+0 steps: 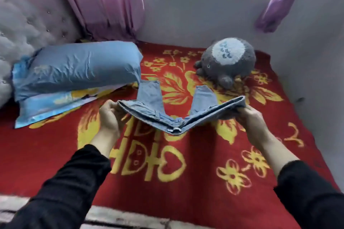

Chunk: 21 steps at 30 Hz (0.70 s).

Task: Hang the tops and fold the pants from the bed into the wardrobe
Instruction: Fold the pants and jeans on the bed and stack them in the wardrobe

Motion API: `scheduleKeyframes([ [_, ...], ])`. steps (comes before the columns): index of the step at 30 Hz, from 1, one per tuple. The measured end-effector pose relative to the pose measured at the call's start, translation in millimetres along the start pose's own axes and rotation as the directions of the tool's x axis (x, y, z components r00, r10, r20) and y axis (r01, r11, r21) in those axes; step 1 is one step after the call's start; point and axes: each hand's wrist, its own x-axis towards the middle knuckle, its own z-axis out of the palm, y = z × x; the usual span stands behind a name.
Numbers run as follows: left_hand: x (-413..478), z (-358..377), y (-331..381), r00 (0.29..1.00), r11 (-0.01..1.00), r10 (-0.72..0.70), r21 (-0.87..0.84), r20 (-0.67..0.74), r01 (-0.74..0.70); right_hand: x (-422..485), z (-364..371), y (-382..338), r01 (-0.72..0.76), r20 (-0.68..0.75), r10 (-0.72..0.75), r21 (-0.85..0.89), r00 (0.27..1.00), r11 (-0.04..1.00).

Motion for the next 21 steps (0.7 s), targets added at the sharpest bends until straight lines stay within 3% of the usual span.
scheduleKeyframes([
  [3, -30, -46, -64, 0.986, 0.937, -0.107, 0.319, -0.125, 0.142, -36, -8, 70, -0.139, -0.001, 0.140, -0.132, 0.990, 0.982],
  [5, -56, -74, -105, 0.968, 0.844, -0.165, 0.481, -0.190, 0.239, -55, -19, 120, -0.252, -0.057, 0.247, -0.110, 0.967, 0.962],
  [9, -89, -116, -159, 0.931, 0.747, -0.280, 0.556, -0.234, 0.364, -89, -25, 189, -0.484, -0.152, 0.468, -0.085, 0.870, 0.871],
  [13, -108, -159, -207, 0.882, 0.606, -0.369, 0.643, -0.294, 0.468, -117, -29, 241, -0.533, -0.147, 0.522, -0.401, 0.840, 0.745],
  [17, -109, -185, -245, 0.856, 0.490, -0.391, 0.711, -0.338, 0.504, -128, -25, 297, -0.580, -0.152, 0.599, -0.518, 0.786, 0.629],
  [21, -110, -206, -286, 0.856, 0.319, -0.346, 0.810, -0.384, 0.492, -138, -14, 343, -0.541, -0.169, 0.603, -0.667, 0.779, 0.512],
])
